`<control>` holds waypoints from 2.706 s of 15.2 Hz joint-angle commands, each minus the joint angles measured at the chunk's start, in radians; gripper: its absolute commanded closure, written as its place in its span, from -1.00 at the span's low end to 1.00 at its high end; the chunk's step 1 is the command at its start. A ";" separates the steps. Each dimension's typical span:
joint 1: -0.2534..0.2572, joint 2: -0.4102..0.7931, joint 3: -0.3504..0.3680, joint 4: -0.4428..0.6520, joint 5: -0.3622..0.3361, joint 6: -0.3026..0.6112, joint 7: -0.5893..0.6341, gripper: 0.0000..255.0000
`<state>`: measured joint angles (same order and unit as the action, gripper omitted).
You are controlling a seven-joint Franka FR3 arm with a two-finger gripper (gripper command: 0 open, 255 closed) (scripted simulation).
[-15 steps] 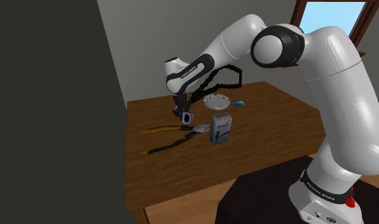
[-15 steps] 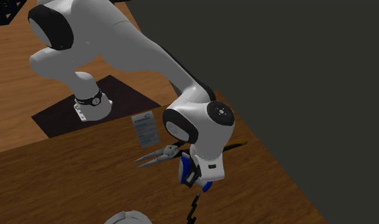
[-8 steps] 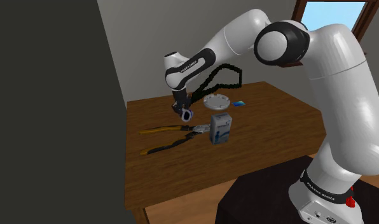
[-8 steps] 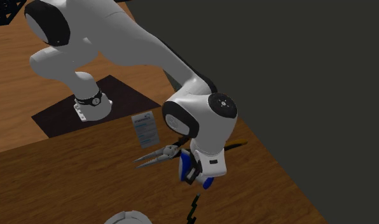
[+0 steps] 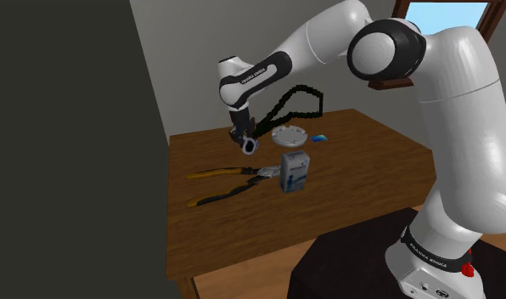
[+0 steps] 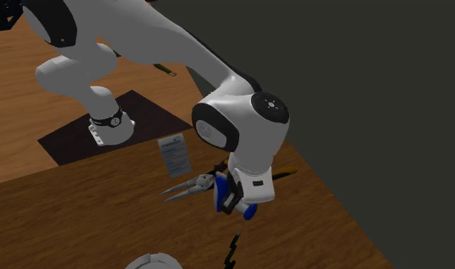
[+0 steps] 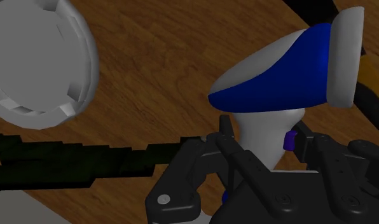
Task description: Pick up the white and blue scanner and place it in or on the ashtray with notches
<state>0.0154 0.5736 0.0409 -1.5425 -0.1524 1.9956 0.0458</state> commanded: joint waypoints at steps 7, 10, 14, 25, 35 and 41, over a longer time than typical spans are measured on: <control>-0.016 -0.036 -0.004 0.024 0.005 -0.057 -0.028 1.00; -0.061 -0.049 -0.020 0.000 0.006 -0.038 -0.085 1.00; -0.120 -0.054 -0.041 -0.013 0.008 -0.020 -0.163 1.00; -0.284 0.003 -0.097 0.063 0.021 -0.009 -0.381 1.00; -0.326 0.078 -0.108 0.071 0.024 0.064 -0.423 1.00; -0.326 0.106 -0.108 0.060 0.023 0.104 -0.417 1.00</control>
<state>-0.3108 0.6790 -0.0666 -1.4809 -0.1289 2.0956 -0.3723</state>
